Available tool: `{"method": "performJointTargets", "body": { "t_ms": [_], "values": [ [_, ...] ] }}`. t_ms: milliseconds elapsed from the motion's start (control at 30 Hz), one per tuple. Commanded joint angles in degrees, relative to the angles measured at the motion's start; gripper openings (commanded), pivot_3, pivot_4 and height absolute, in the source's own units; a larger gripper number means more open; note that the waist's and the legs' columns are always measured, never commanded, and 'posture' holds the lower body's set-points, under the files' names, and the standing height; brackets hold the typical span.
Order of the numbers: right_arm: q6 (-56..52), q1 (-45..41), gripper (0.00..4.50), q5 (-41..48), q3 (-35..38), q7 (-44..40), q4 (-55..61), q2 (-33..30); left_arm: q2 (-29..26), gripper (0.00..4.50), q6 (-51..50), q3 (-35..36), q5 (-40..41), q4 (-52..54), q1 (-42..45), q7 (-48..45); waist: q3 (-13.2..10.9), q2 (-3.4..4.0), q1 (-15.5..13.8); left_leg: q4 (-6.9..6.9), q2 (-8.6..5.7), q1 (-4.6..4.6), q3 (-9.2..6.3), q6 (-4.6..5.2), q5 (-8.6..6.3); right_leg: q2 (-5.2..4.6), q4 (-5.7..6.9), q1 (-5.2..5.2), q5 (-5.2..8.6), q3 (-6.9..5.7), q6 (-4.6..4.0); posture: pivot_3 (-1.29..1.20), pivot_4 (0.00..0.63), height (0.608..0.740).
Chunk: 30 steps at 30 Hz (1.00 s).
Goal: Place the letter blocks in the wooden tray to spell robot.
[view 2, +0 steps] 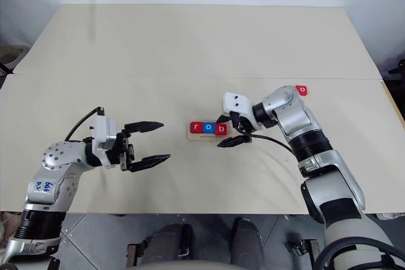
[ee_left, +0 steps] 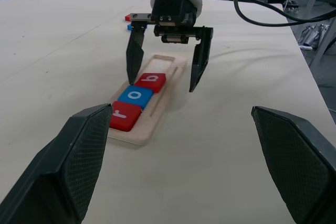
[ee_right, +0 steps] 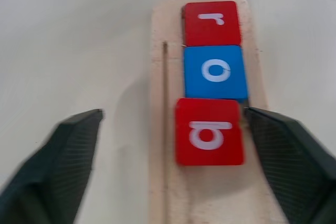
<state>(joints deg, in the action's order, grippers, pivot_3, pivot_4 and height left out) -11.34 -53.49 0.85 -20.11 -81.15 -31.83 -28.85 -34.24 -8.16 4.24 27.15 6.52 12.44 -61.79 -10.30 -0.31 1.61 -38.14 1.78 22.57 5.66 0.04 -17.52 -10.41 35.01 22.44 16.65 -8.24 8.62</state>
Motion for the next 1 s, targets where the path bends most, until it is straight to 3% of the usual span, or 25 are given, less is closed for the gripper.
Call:
{"method": "performJointTargets", "body": {
  "t_ms": [33,267,400,733,767,1000],
  "values": [
    [-1.3,0.0,4.49,2.0,2.6,-0.8,4.1,-1.5,-0.3,4.5,0.2,1.1,1.2,2.3,-0.3,0.1,0.0,0.0,0.0,0.0,0.0,0.0,0.0,0.0,0.0,0.0,0.0,0.0,0.0,0.0,0.0,0.0,0.15,0.74],
    [-6.7,4.9,4.49,6.1,6.0,-1.0,13.0,-4.9,-0.2,4.5,0.3,1.1,1.2,1.9,-0.3,0.0,0.0,0.0,-0.1,0.0,0.0,0.0,0.0,0.0,0.0,0.0,0.0,-0.01,0.0,0.0,0.0,0.0,0.15,0.74],
    [-9.1,7.7,3.64,6.6,6.8,1.4,15.5,-5.2,0.2,4.5,0.4,0.7,1.0,1.7,-0.1,0.1,0.0,0.0,-0.1,0.01,0.0,0.0,0.01,0.0,0.0,0.0,0.0,0.0,0.0,0.0,0.0,0.0,0.15,0.74],
    [-12.3,10.3,0.19,6.4,6.2,7.4,17.7,-3.2,0.1,4.5,-0.2,0.6,1.1,1.8,0.1,-0.1,0.0,0.0,-0.1,0.01,0.0,0.0,0.0,0.0,0.0,0.0,0.0,0.0,0.0,0.0,0.0,0.0,0.15,0.74],
    [-12.7,10.1,0.02,6.6,6.1,7.6,17.7,-3.0,0.0,4.5,-0.2,0.7,1.1,1.7,0.2,-0.1,0.0,0.0,-0.1,0.01,0.0,0.0,0.0,0.0,0.0,0.0,0.0,0.0,0.0,0.0,0.0,0.0,0.15,0.74],
    [-13.9,9.9,0.02,6.5,5.5,8.7,18.2,-2.3,0.1,4.5,-0.3,0.8,1.0,1.6,0.3,-0.1,0.0,0.0,-0.1,0.0,0.0,0.0,0.0,0.0,0.0,0.0,0.0,-0.01,0.0,0.0,0.0,0.0,0.15,0.74]
  ]
}}
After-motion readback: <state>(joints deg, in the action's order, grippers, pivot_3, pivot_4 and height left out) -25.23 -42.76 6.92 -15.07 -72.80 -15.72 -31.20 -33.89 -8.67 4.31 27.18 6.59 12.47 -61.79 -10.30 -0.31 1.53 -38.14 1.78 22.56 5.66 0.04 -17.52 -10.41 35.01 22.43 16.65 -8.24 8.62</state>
